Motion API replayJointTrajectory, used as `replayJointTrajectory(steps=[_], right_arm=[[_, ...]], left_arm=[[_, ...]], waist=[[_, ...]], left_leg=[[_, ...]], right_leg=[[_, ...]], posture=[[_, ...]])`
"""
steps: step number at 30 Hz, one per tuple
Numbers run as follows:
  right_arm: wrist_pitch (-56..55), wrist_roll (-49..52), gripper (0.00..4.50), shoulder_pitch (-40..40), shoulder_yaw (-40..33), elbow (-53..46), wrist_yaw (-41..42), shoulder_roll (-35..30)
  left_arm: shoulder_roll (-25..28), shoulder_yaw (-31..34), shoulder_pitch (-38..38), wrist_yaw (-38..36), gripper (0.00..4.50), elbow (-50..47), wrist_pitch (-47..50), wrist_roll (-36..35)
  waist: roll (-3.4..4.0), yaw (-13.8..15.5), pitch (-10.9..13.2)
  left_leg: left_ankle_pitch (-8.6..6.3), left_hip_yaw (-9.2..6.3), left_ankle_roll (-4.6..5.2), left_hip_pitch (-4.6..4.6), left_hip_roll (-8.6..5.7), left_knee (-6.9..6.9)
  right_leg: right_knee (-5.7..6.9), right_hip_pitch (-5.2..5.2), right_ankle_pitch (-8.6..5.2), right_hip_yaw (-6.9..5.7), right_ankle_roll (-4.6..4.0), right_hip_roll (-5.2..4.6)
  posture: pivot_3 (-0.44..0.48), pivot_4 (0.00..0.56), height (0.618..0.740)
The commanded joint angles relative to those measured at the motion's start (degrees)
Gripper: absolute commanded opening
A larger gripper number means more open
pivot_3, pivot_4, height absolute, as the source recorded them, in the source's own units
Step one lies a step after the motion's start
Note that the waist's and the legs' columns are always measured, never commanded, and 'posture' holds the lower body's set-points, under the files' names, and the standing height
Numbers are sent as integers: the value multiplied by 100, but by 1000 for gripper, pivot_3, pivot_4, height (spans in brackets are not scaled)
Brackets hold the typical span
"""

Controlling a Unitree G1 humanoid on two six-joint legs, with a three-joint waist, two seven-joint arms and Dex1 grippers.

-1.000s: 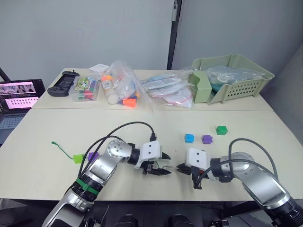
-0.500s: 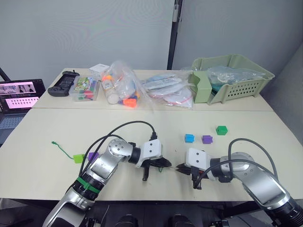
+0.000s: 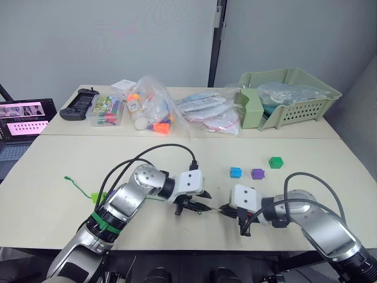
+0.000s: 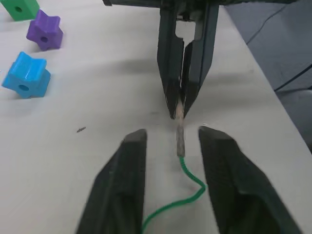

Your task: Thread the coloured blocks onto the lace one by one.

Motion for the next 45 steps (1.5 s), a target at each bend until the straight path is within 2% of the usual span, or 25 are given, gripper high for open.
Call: replayJointTrajectory(steps=[1, 7, 14, 30, 31, 34, 38, 41, 45], right_arm=[[68, 45, 0, 8, -86, -211, -23, -34], [135, 49, 0, 32, -110, -273, -57, -27], [189, 52, 0, 71, -138, -329, -91, -38], [321, 169, 0, 149, -294, -397, -262, 54], [353, 222, 686, 211, -389, -459, -342, 107], [468, 355, 1633, 479, -659, -659, -479, 121], [869, 751, 3009, 1093, -1663, -949, -862, 241], [1294, 1160, 4077, 1642, -2838, -1089, -1312, 659], [1461, 1058, 4077, 2026, -3816, -1109, -2415, 1463]], left_arm=[[-13, -175, -99, 97, 2091, -96, -23, 229], [-99, -303, -68, 126, 2091, 46, -52, 302], [-155, -292, -59, 153, 20, 157, -85, 314], [-212, -172, -78, 216, 20, 385, -209, 291], [-204, -149, -78, 229, 0, 401, -216, 289], [-162, -106, -66, 246, 0, 430, -224, 286], [-65, -65, -11, 216, 0, 412, -257, 298], [-11, -32, 24, 211, 0, 376, -277, 290], [40, 0, 78, 208, 0, 315, -269, 273]], waist=[[0, 0, 0], [0, 0, 0], [0, 0, 0], [0, 4, 0], [0, 6, 0], [0, 3, 0], [0, 23, 0], [0, 45, 0], [0, 48, -1]], left_leg=[[0, 0, 0, -1, 0, 0], [0, 0, 0, 0, 0, 0], [0, -1, 0, -1, 0, 1], [0, -2, 0, -2, -1, 1], [0, -2, 0, -2, -1, 1], [0, -4, 0, -3, -1, 1], [0, -7, 0, -6, -4, 1], [0, -7, 0, -3, -3, 2], [0, -6, 0, -3, -3, 2]], right_leg=[[0, -1, 0, 0, 0, 0], [1, -1, 0, 0, 0, 1], [1, -2, 0, 0, 0, 1], [1, -2, 0, 0, 0, 0], [1, -2, 0, 0, 1, 0], [1, -2, 0, 0, 1, 0], [1, -1, 0, 0, 1, -2], [1, 2, 0, 0, 2, -3], [3, 1, 0, 4, 2, -3]], posture=[[0, 150, 740], [0, 150, 740], [0, 150, 740], [0, 150, 740], [0, 150, 740], [0, 150, 740], [0, 150, 740], [0, 150, 740], [0, 150, 740]])
